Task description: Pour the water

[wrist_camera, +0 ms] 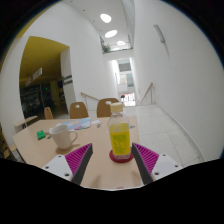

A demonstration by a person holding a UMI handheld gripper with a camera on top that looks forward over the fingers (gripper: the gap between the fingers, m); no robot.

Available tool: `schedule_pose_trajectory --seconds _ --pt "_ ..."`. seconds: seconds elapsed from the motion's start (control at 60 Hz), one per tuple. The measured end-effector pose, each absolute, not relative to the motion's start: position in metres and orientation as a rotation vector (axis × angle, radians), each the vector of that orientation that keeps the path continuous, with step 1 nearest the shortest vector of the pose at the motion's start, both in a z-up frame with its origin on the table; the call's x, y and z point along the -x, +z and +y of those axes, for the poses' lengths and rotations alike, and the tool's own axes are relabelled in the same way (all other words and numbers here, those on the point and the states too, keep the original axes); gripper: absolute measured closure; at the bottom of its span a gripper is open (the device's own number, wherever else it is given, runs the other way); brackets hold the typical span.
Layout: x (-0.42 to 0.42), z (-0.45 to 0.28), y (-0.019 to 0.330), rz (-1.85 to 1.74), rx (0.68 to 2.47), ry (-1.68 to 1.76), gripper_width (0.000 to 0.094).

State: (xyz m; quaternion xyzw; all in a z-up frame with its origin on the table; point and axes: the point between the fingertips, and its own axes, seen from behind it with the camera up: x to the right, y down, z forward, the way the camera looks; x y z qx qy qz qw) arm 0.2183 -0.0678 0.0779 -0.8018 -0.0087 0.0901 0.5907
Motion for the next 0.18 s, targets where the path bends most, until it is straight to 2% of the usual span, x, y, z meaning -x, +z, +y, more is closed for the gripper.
schedule_pose_trajectory --seconds 0.183 --pt "-0.206 -0.123 0.078 0.006 1.828 0.376 0.0079"
